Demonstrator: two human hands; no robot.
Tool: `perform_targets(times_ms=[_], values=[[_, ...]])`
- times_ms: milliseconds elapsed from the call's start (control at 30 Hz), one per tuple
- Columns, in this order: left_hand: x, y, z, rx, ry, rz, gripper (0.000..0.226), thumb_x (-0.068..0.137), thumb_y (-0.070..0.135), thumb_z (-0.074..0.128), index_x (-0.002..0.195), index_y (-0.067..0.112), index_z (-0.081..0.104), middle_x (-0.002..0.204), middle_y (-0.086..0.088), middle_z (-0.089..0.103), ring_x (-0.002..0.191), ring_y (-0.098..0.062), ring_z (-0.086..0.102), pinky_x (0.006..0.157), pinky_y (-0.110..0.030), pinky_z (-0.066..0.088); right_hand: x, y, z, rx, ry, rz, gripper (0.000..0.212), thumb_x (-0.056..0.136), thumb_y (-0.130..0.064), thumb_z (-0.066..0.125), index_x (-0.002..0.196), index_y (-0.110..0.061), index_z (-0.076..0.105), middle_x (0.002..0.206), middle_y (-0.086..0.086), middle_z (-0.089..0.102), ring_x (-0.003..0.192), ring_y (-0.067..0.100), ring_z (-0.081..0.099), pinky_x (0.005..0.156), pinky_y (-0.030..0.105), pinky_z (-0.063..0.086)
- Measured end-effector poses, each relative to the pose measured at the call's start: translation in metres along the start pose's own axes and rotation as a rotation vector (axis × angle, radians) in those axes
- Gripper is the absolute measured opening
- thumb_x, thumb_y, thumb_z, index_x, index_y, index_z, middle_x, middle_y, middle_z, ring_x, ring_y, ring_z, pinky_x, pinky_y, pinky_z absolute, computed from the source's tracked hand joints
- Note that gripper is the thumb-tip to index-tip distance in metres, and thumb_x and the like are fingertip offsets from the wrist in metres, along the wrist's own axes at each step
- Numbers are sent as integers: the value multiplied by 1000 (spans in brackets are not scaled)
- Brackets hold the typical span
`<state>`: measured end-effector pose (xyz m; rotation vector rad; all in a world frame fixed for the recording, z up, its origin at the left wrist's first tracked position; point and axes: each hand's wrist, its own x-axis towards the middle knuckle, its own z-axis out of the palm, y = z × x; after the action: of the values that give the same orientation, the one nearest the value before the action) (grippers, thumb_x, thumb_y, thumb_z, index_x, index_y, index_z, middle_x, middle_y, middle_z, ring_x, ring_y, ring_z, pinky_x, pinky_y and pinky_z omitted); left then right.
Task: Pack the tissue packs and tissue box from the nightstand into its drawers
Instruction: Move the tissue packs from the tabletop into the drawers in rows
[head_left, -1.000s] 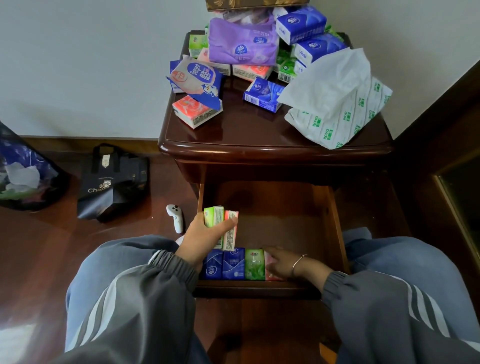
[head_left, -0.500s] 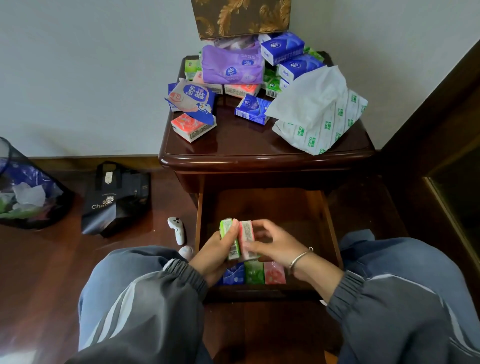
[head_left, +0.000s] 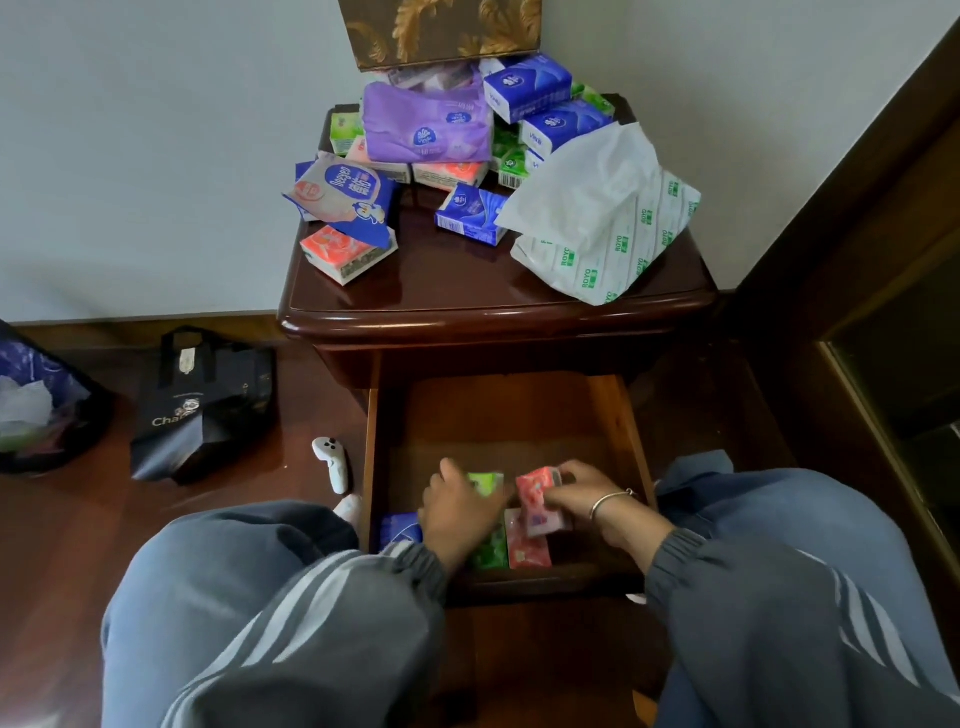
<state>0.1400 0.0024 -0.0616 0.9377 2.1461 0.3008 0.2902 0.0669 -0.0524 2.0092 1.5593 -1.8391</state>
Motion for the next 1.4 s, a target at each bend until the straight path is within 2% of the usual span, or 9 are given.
perform_targets(times_ms=[100,367,467,600,767,1000,1167,1300,1400], values=[[2,-3,24,269,42,131,71,80,69,52,128,19,38,122,-14,51,112,-33,51,86,-40,44,7,9,4,-82,-10,66,26,79,-6,62,104,-13,57,91,6,61,78,17,58,56,25,45],[9,-16,54,692,155,179,60,96,56,24,123,16,59,133,-9,43,118,-28,39,93,-40,30,23,15,6,-67,-120,108,38,77,9,60,111,-10,59,102,11,63,85,18,58,63,26,52],[18,-20,47,672,107,247,52,97,51,27,123,20,59,135,-8,43,122,-27,38,97,-45,28,28,15,9,-174,-147,77,39,77,7,63,112,-9,59,99,6,61,91,19,59,75,31,54],[32,-28,34,616,-76,423,42,98,47,34,127,25,52,132,-2,52,122,-24,45,100,-44,28,32,16,15,-577,-105,-15,42,80,-11,66,119,-13,52,122,9,58,110,25,56,92,34,49],[45,-40,24,596,-324,499,50,94,31,47,143,27,38,143,-4,48,126,-27,47,105,-38,35,30,17,17,-640,-154,-164,63,85,-14,61,143,-16,34,141,9,45,126,24,46,102,31,41],[48,-45,22,623,-357,495,54,94,35,48,145,23,36,147,-5,44,132,-26,43,110,-38,32,26,24,24,-762,-188,-204,55,92,-17,48,145,-15,31,143,11,43,128,27,44,102,31,36],[41,-47,24,689,-358,496,54,99,37,39,149,23,25,153,-5,34,136,-26,36,112,-42,25,22,31,30,-752,-191,-163,62,95,-16,40,150,-19,12,157,9,16,141,29,24,113,33,24],[27,-48,19,650,-177,514,55,99,41,36,149,23,25,155,0,29,139,-22,29,115,-44,15,12,24,35,-742,-107,-166,75,92,-22,48,151,-25,1,159,4,7,145,31,8,117,40,12],[20,-33,5,552,-54,547,49,98,36,41,144,20,36,148,-2,38,134,-22,35,115,-41,22,4,9,29,-654,-5,-201,73,91,-25,51,151,-24,7,157,6,15,144,29,17,116,39,19]])
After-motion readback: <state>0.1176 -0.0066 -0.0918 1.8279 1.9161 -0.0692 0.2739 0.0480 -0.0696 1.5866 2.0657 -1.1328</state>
